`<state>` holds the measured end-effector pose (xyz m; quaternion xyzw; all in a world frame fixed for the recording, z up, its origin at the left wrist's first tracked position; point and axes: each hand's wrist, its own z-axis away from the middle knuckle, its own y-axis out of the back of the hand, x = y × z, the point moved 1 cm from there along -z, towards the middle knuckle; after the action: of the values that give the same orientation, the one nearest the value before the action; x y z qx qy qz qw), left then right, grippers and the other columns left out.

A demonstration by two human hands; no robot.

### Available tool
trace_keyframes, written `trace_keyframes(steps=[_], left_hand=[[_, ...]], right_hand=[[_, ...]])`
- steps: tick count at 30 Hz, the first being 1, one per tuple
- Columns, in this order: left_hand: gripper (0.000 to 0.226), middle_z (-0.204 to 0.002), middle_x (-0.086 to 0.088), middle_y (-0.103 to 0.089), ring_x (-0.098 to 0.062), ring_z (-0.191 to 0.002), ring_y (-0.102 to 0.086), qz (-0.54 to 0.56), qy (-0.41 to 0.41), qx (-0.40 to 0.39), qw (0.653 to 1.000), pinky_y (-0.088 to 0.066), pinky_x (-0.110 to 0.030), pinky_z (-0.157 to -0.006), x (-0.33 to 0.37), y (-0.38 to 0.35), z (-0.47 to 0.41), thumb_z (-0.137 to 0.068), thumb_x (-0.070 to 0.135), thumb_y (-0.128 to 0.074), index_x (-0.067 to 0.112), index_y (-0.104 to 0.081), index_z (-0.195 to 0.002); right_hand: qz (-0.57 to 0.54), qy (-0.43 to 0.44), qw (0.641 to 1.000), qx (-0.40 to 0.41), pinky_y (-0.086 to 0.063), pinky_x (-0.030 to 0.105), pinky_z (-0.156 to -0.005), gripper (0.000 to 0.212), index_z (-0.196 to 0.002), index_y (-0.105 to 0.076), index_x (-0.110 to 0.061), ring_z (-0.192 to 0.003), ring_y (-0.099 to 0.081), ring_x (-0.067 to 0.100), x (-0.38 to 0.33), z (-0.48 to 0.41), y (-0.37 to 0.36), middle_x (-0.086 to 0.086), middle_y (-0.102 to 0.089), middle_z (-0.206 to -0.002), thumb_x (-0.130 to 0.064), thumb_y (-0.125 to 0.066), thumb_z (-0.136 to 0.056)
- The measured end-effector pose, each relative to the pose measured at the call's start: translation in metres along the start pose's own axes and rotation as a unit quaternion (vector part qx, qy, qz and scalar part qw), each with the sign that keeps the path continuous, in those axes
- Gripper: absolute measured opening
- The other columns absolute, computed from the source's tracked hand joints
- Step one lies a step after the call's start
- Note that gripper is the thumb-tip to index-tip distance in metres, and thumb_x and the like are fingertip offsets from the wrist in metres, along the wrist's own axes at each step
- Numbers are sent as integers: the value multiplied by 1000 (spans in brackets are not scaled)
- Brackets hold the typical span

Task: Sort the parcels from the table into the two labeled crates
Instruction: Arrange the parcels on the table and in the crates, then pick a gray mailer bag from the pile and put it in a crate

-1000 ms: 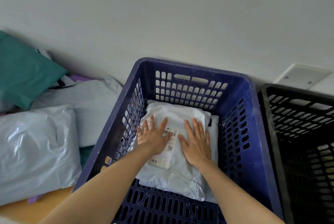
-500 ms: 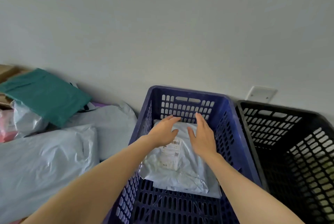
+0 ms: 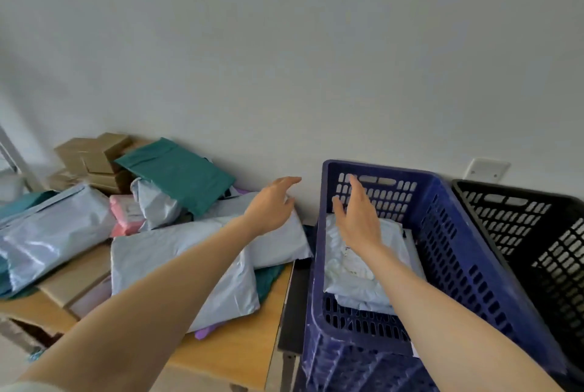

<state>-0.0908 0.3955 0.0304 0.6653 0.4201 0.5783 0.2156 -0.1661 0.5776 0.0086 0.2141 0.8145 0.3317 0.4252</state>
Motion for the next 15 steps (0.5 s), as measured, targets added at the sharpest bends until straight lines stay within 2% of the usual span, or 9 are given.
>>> trace_keyframes(steps=[3,7,15], left_hand=[[51,-147,-4,-43,-23,-133,-41,-14,10,9,1000,-31,-23,-100,-29,28,32,-96,12,-46,22,-38,-145],[49,-147,-4,-44,-23,-134,-41,-36,26,16,999,-35,-33,-106,-67,59,76,-96,13,-45,24,-40,-144],[47,-149,-1,-41,-22,-132,-43,-72,80,-5,994,-37,-33,-107,-139,82,168,-98,17,-49,28,-39,-143]], right_hand=[[-7,12,1000,-10,-35,35,-108,61,-152,-19,-10,-140,-35,24,-36,20,-18,7,-30,-156,-31,-45,-101],[-15,23,999,-16,-33,37,-110,60,-151,-22,-10,-140,-35,24,-81,46,-39,8,-32,-155,-31,-45,-101],[-5,36,997,-67,-36,38,-109,57,-151,-23,-12,-140,-35,22,-135,102,-82,7,-32,-155,-33,-44,-101]])
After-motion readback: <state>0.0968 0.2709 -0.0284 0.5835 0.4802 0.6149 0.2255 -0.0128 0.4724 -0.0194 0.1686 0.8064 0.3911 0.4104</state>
